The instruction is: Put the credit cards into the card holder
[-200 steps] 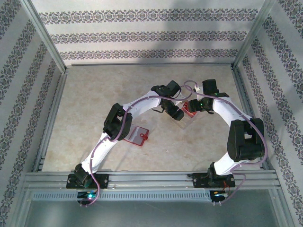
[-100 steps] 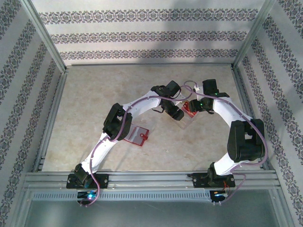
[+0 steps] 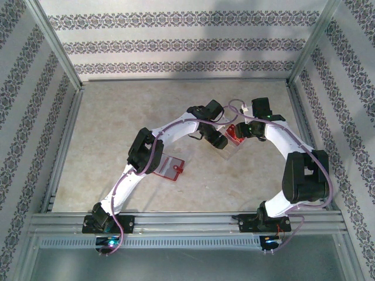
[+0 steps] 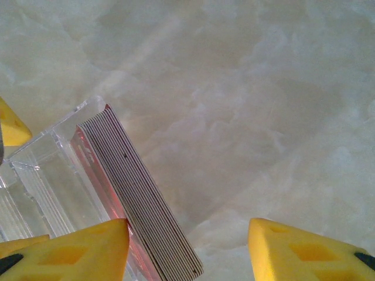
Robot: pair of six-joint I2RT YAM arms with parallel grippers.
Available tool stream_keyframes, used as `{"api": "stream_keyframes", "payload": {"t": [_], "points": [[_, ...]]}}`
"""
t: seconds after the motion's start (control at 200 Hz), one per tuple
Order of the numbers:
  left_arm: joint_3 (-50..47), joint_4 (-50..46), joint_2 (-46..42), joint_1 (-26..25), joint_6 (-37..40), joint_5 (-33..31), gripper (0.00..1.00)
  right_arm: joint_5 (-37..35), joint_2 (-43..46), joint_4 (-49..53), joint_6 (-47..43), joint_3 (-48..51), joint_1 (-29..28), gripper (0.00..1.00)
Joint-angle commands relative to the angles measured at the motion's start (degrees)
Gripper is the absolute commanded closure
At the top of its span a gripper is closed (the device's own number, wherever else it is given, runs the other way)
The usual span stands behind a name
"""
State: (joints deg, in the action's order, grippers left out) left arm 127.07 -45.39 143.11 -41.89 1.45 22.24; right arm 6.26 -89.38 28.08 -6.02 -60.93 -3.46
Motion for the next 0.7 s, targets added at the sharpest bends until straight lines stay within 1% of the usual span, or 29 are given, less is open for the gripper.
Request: {"api": "stream_keyframes", "payload": {"t": [0.0,0.11,0.225,0.33,0.415,0.535,0.695], "points": [[-1.9,-4.8,1.0,0.1,1.2,-2.3,0.23,-0.8,0.2,1.0,-0.7,-0.9,0.7,0.45],[-1.8,-4.8,1.0,0.1,1.5,-2.3,0.23,0.4,-0.7,1.3,-0.7,-1.5,0.7,0.53],[-1.9,-4.8,0.9,0.0,1.4,-2.7,0.23,1.6,0.0,1.8,-1.2,-1.7,0.7,0.65],[-2.0,-4.8,1.0,0.0,1.5,-2.4,0.23,3.5,0.8,0.3,-1.1,-1.2,0.7,0.76],[-1.7,-4.8,1.2,0.0,1.3,-2.8,0.23,4.7,0.8,-0.2,-1.2,-0.9,0.7,0.81],[-2.1,-4.8,0.9,0.0,1.6,-2.6,0.23,6.1,-0.2,0.4,-1.3,-1.2,0.6,0.91],[-2.0,-4.9,0.7,0.0,1.7,-3.0,0.23,8.4,0.1,0.8,-1.8,-1.5,0.6,0.96]]}}
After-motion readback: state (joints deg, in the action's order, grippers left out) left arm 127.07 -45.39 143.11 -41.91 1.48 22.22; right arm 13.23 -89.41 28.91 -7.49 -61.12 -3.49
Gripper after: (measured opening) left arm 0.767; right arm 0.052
